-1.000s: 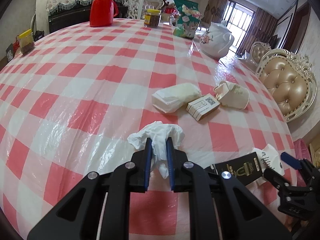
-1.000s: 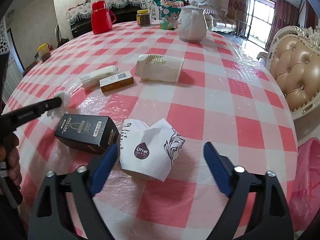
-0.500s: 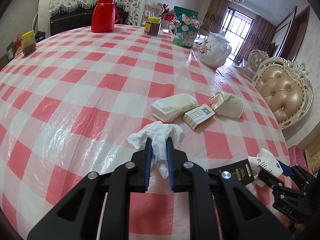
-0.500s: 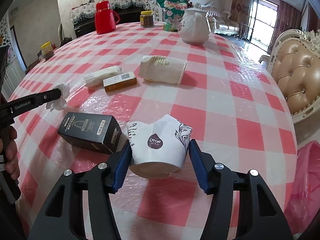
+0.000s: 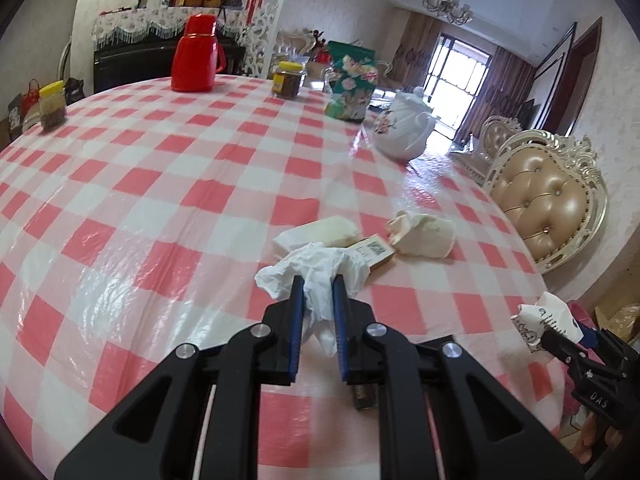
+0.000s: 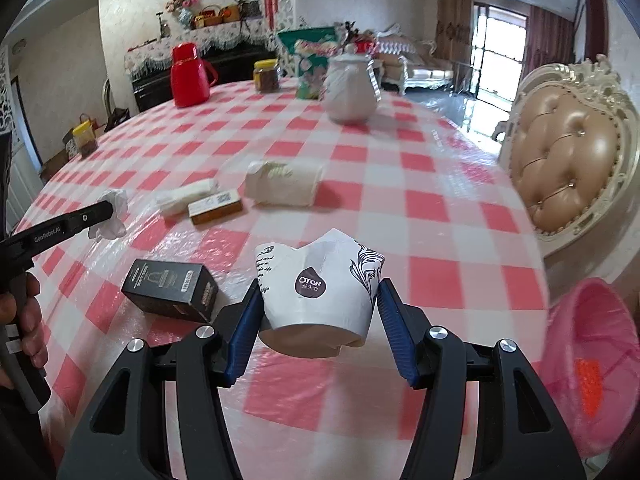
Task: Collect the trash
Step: 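Carry the tissue and paper cup over the pink bin and open both tools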
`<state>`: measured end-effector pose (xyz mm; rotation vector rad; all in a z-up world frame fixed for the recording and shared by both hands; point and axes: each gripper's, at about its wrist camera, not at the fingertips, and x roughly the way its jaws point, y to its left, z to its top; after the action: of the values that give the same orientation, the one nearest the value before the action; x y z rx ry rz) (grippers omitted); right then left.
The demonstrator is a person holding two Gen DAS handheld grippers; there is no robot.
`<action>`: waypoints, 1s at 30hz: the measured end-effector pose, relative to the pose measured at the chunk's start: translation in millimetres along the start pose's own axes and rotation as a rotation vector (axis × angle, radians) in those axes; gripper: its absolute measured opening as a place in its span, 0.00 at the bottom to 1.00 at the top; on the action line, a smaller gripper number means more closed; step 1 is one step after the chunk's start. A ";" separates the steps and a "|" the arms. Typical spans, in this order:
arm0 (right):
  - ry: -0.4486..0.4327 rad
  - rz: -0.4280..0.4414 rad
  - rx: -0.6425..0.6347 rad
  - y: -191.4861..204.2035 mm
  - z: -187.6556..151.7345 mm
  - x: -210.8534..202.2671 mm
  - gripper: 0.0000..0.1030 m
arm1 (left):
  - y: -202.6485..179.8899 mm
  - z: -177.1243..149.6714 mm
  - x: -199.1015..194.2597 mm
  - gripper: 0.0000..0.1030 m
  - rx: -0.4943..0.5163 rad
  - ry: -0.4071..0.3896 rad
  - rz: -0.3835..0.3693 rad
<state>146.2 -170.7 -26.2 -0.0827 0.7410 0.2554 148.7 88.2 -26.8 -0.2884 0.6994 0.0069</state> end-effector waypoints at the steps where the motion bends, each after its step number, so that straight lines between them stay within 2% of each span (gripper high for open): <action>1: -0.005 -0.005 0.004 -2.9 0.0 -2.8 0.53 | -5.0 0.4 -1.6 0.14 0.008 -0.004 -0.006; 14: -0.070 -0.109 0.111 -76.1 -8.5 -42.1 0.53 | -74.6 0.7 -14.6 0.14 0.106 -0.021 -0.096; 30: -0.132 -0.249 0.234 -181.0 -29.8 -85.3 0.53 | -215.0 -15.3 -9.5 0.14 0.285 0.003 -0.251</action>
<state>113.1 -367.5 6.7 0.0633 0.6174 -0.0636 153.8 -121.5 23.9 -0.1008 0.6542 -0.3296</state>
